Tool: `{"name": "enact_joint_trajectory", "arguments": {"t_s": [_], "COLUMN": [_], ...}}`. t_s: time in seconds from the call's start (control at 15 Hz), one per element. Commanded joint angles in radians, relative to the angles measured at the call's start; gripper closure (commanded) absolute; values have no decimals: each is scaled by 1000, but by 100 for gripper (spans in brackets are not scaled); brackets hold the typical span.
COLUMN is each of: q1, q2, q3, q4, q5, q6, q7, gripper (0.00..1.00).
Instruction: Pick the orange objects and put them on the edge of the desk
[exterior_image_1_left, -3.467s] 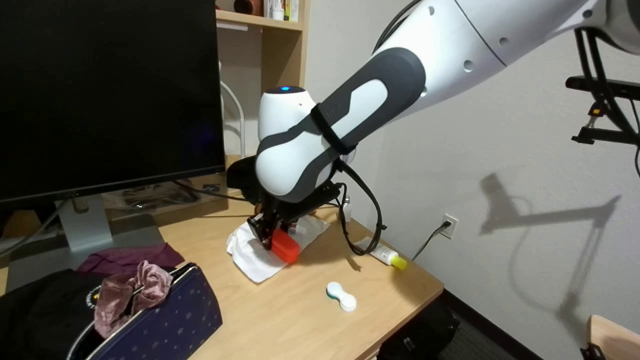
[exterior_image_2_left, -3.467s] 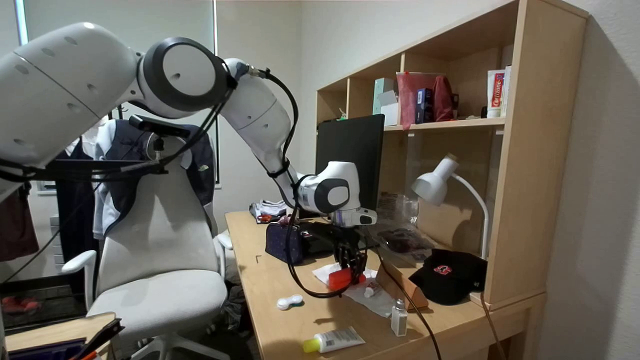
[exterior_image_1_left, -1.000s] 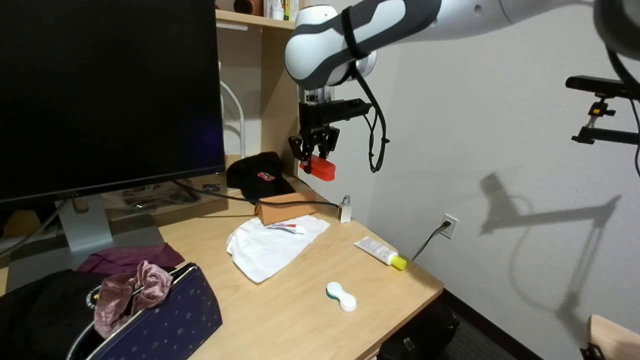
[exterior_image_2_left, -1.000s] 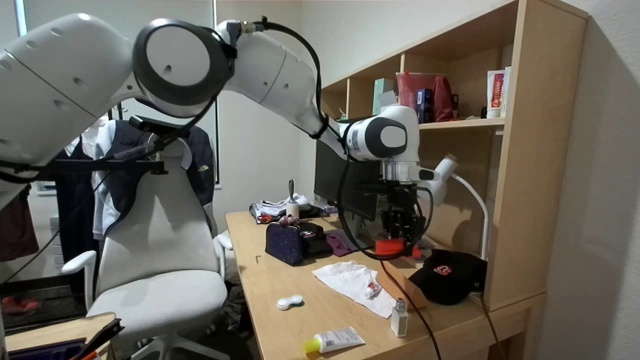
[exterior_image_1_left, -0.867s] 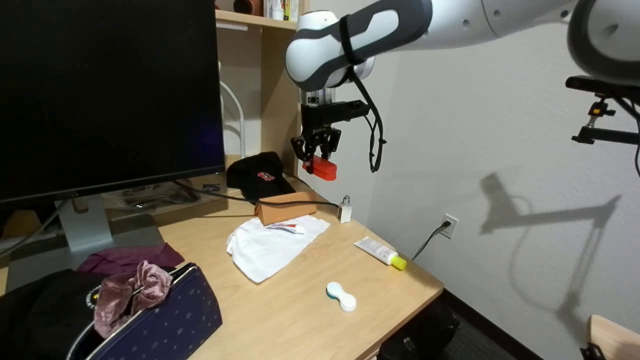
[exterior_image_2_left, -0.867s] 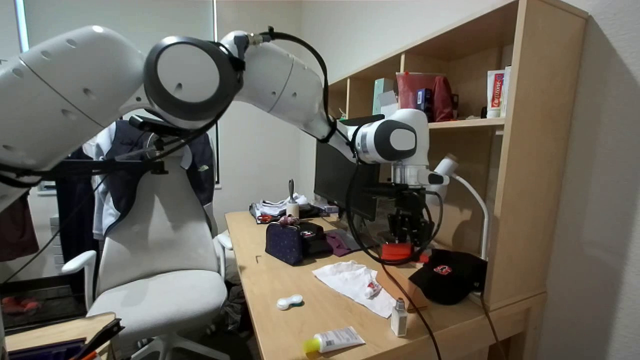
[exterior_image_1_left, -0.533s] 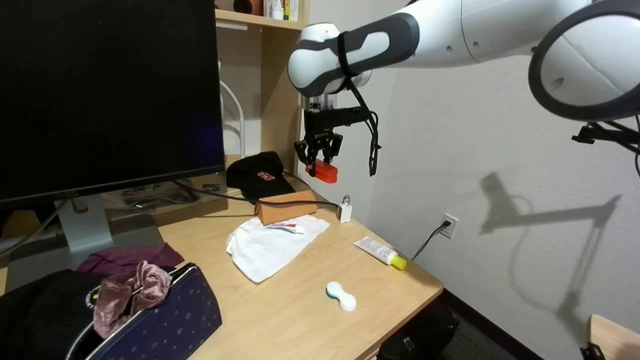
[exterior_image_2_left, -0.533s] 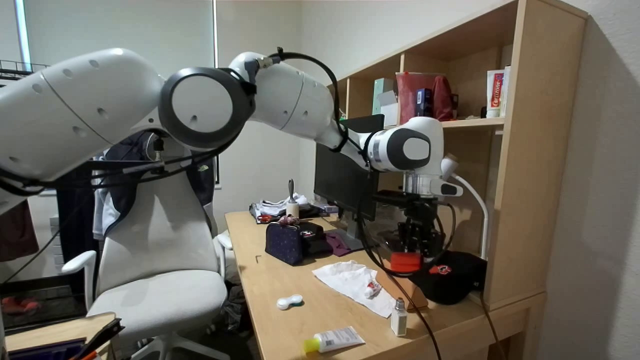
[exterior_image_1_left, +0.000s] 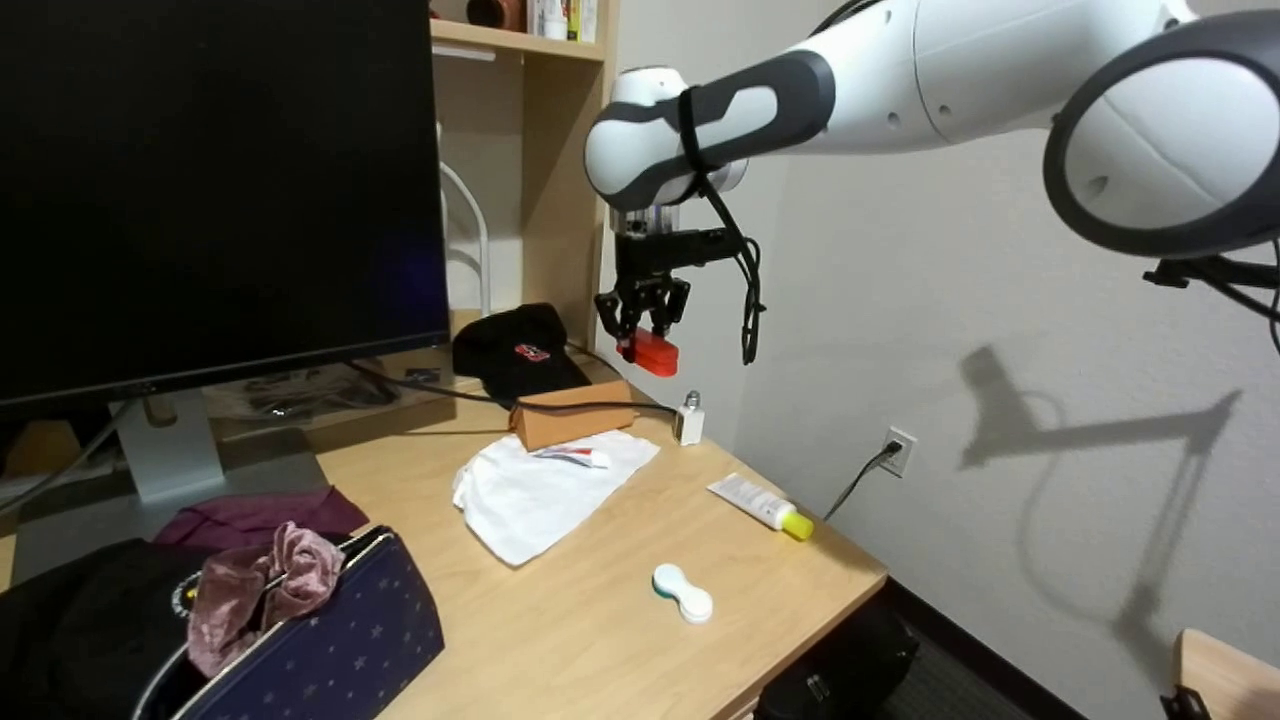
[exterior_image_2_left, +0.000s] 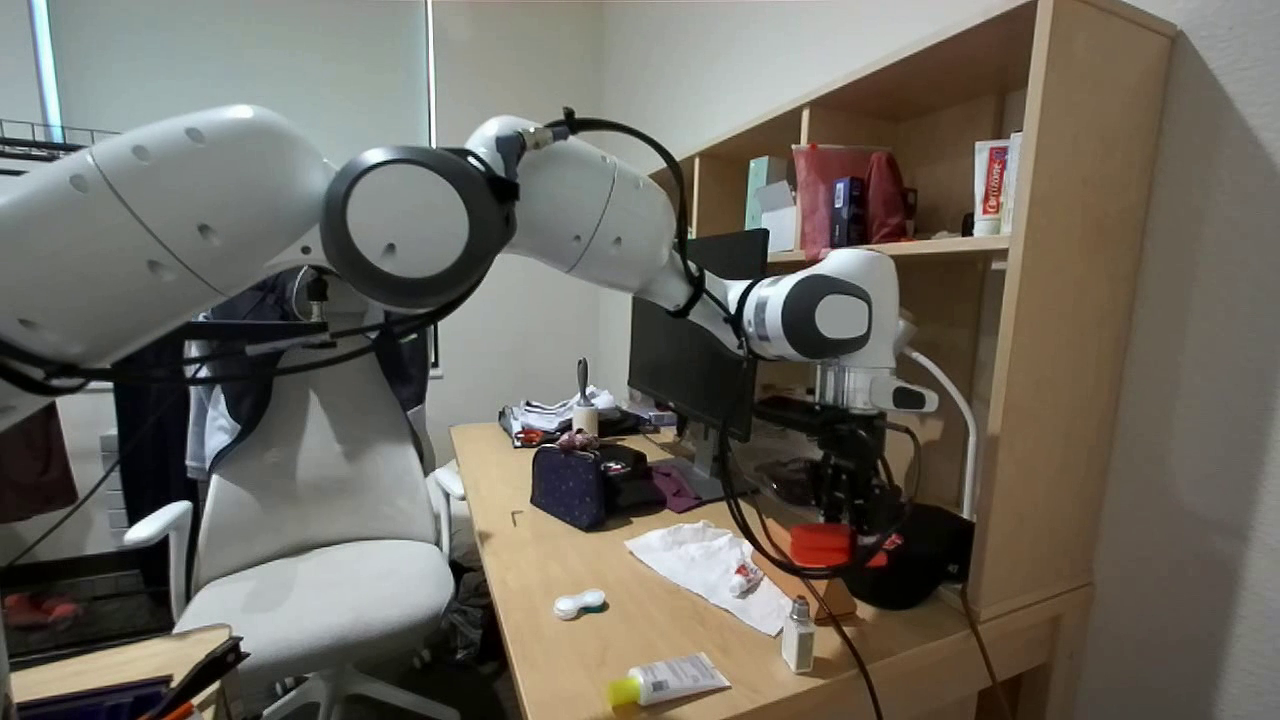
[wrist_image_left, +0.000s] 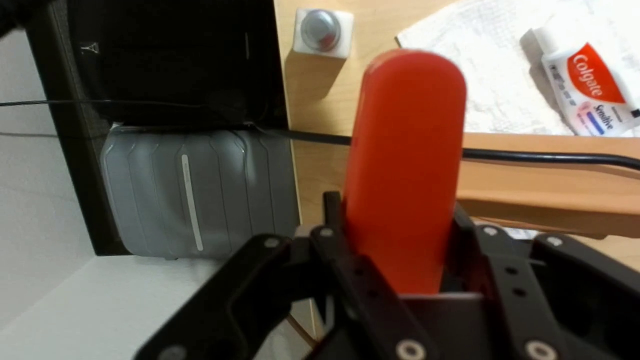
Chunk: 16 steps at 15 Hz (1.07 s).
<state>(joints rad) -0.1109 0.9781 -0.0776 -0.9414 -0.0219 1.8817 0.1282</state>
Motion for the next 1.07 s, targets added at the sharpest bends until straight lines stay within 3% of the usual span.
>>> {"name": "enact_joint_trajectory", "arguments": {"t_s": [0.0,1.0], "q1": [-37,-38], "q2": [68,245], "q3": [6,18], "q4": [58,258], "q5": [40,22], "q6": [47,102], "q7": [6,-68], "gripper": [79,79]}}
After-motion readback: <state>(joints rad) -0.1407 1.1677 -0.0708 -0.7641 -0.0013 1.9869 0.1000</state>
